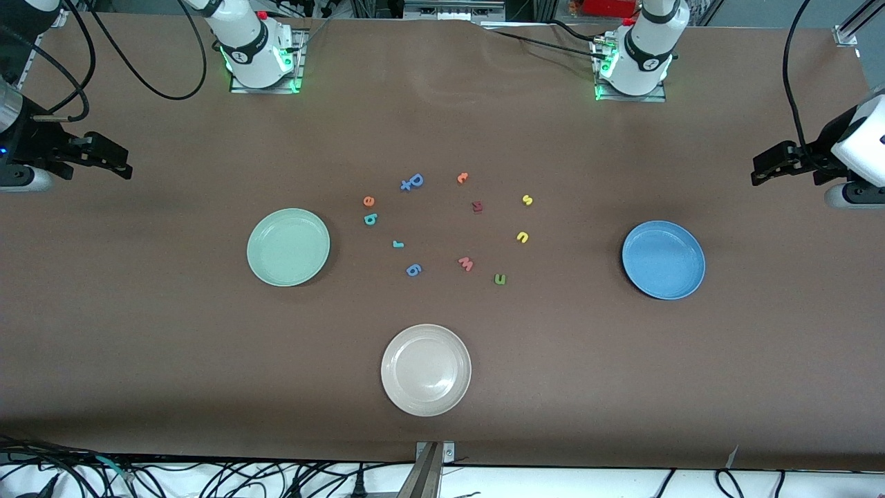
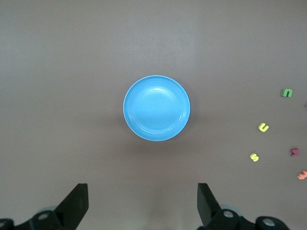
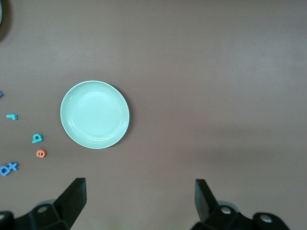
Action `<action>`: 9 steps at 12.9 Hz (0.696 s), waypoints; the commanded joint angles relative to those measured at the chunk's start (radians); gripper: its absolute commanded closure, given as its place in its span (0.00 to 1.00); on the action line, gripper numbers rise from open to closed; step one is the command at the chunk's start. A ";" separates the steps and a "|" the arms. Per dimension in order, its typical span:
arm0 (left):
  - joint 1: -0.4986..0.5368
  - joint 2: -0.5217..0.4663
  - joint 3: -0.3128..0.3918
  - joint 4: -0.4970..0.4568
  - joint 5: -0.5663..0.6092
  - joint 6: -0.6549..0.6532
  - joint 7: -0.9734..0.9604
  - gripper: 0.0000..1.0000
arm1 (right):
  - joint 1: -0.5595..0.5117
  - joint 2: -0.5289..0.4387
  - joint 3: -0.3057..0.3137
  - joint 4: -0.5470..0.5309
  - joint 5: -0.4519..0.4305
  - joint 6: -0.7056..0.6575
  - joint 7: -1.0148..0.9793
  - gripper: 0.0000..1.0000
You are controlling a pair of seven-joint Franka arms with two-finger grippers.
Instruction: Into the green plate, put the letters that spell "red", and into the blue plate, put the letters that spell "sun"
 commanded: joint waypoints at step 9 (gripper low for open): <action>0.007 0.007 -0.006 0.017 -0.005 0.001 0.021 0.00 | 0.007 0.018 0.001 0.020 0.020 -0.010 0.006 0.00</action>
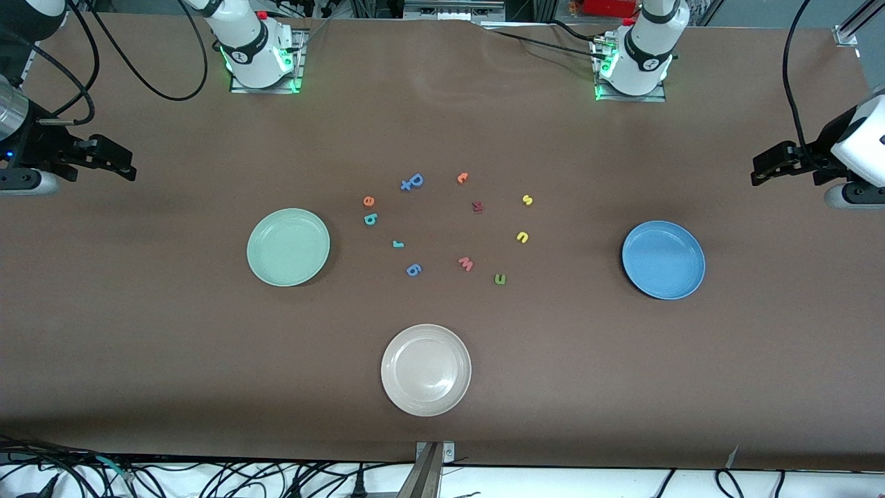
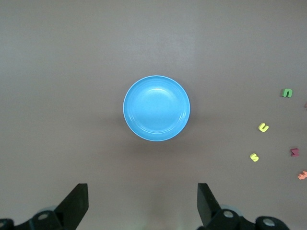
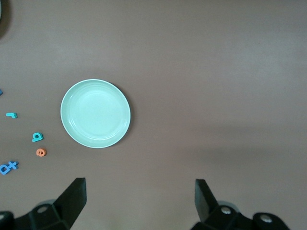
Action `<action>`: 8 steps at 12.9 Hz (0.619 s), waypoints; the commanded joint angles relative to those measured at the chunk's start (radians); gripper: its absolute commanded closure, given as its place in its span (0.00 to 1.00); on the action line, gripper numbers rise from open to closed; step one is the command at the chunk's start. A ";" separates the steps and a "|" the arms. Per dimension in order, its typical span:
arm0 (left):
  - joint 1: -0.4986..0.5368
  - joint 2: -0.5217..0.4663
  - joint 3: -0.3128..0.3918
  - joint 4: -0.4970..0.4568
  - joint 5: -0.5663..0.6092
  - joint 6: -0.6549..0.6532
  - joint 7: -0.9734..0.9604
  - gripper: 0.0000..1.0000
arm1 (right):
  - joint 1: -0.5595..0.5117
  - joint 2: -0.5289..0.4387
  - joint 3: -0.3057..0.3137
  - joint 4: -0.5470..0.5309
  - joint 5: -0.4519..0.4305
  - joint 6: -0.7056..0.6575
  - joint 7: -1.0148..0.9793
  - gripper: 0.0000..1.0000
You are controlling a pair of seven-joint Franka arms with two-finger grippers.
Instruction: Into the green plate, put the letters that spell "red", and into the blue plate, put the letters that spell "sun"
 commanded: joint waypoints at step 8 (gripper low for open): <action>0.007 0.006 -0.004 0.015 -0.005 0.001 0.020 0.00 | 0.004 0.009 0.001 0.018 0.017 -0.013 0.006 0.00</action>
